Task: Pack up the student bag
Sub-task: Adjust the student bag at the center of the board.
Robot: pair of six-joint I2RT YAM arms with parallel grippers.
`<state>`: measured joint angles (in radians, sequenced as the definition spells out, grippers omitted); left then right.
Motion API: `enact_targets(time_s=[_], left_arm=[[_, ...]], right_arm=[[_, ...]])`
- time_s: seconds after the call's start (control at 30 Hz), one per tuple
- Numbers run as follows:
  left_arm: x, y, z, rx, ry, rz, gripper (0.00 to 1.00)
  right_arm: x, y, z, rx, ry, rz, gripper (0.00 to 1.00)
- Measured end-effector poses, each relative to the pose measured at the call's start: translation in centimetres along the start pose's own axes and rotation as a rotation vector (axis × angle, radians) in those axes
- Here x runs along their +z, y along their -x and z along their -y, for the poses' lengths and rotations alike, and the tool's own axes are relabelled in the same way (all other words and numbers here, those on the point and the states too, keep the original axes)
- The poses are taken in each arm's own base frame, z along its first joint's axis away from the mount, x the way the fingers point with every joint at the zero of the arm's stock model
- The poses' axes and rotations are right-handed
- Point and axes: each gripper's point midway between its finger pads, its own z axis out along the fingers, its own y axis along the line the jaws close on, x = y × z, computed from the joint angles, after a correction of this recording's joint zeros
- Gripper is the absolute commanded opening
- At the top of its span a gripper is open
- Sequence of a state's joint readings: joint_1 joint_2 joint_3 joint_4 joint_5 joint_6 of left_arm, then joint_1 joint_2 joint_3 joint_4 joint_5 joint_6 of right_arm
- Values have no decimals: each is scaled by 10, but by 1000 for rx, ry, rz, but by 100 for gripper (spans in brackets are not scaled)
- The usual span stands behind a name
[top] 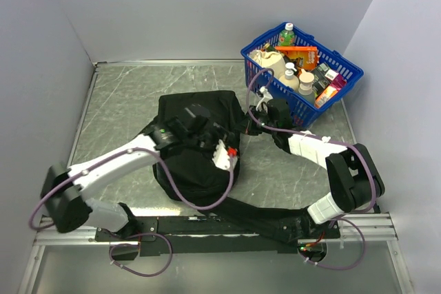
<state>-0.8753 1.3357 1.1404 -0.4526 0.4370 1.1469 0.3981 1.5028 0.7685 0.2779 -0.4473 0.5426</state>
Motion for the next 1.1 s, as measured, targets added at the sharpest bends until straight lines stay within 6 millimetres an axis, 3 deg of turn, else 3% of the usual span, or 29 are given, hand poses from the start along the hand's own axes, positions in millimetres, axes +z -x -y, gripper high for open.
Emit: enact_targets(time_s=[0.2,0.3,0.63,0.8,1.0,1.1], left_arm=[[53,-36,48,140,-157,-81,53],[67,-42,55,164,-182,-97,53],[73,-35,29,195,-119,-102,48],[66,-24,12,204,-101,-95,54],[48,-15,1,304,-171,-101,49],[49,-17,-5,313,-144,-103,50]], right_arm=[[-1,1,-4,25,18,0,6],[-1,1,-6,30,27,-1,5],[-1,3,-7,30,35,2,3],[-2,3,-6,31,38,1,2],[-4,2,-9,20,48,-6,1],[-7,3,-13,16,53,-4,1]])
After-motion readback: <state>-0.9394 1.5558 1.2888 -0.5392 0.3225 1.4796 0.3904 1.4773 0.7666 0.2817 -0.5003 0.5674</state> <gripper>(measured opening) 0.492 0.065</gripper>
